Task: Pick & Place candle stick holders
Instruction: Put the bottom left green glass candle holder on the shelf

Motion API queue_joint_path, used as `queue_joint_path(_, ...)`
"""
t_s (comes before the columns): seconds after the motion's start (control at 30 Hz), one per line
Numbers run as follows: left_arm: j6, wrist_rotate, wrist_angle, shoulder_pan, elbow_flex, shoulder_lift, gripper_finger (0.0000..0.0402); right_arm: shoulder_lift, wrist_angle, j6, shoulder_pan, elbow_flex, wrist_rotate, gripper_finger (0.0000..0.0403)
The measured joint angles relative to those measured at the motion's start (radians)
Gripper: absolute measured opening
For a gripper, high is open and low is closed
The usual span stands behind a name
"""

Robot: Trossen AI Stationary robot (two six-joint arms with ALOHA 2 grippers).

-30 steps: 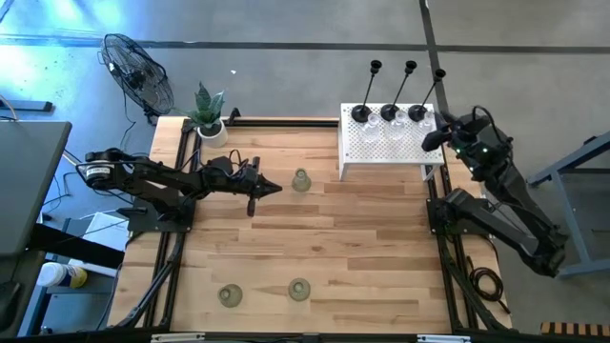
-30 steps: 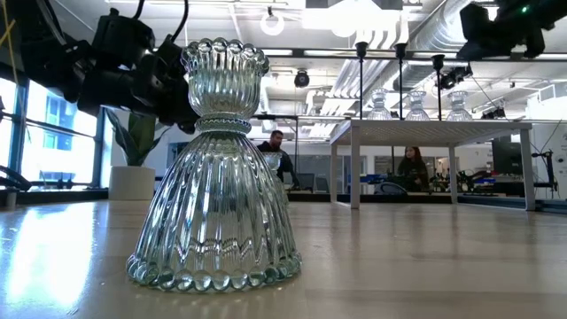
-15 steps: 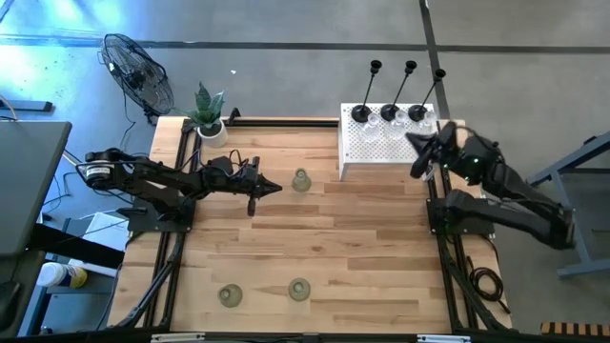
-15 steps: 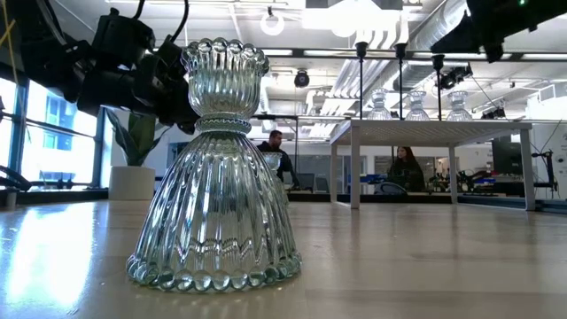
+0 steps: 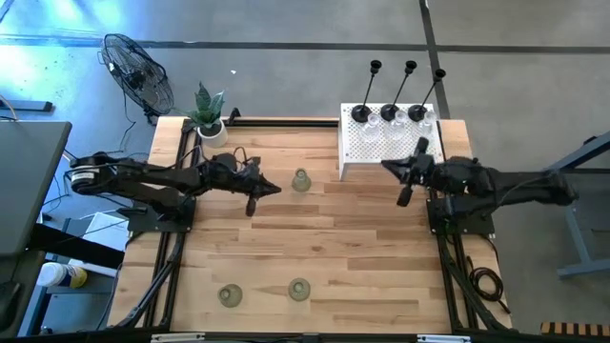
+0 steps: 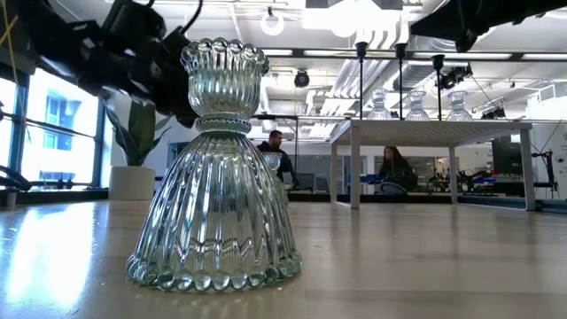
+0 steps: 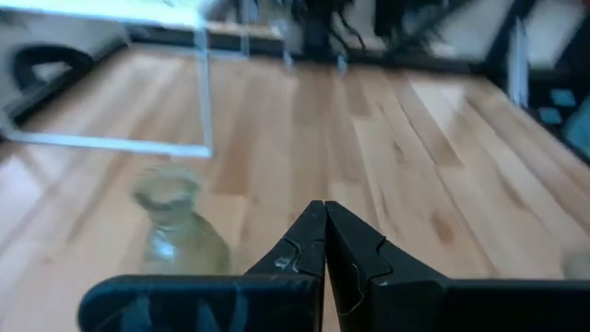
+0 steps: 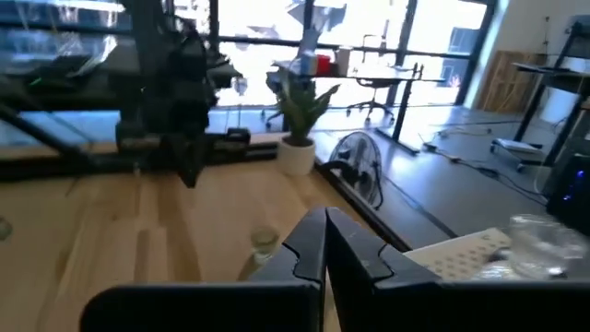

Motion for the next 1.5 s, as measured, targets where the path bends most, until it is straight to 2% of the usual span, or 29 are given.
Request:
queue_joint_path(0.13,0.083,-0.014,-0.17,-0.084,0.07,-0.016,0.0,0.091,0.037,-0.009,0.095,0.0,0.07,0.0)
queue_joint_path(0.27,0.11,-0.059,-0.34,-0.178,0.141,-0.016,0.0,0.182,0.103,-0.009,0.165,-0.001,0.085,0.0)
queue_joint_path(0.53,0.079,-0.223,-0.781,-0.393,0.338,-0.038,0.0,0.369,0.261,-0.022,0.241,-0.001,0.088,0.0)
queue_joint_path(0.77,-0.127,-0.345,-1.206,-0.598,0.534,-0.044,0.0,0.516,0.431,-0.073,0.267,-0.001,0.083,0.0)
queue_joint_path(0.93,-0.362,-0.331,-1.404,-0.71,0.612,-0.044,0.0,0.587,0.512,-0.1,0.267,-0.001,0.081,0.0)
queue_joint_path(1.03,-0.529,-0.325,-1.464,-0.775,0.639,-0.042,0.0007,0.617,0.546,-0.118,0.267,-0.001,0.081,0.0)
queue_joint_path(1.13,-0.668,-0.321,-1.511,-0.83,0.662,-0.04,0.0031,0.638,0.582,-0.14,0.267,-0.001,0.083,0.0)
queue_joint_path(1.3,-0.872,-0.322,-1.564,-0.925,0.681,-0.036,0.01,0.654,0.611,-0.166,0.266,-0.001,0.071,0.0)
queue_joint_path(1.5,-0.991,-0.322,-1.563,-1.016,0.681,0.018,0.0195,0.654,0.609,-0.168,0.266,-0.001,0.048,0.0)
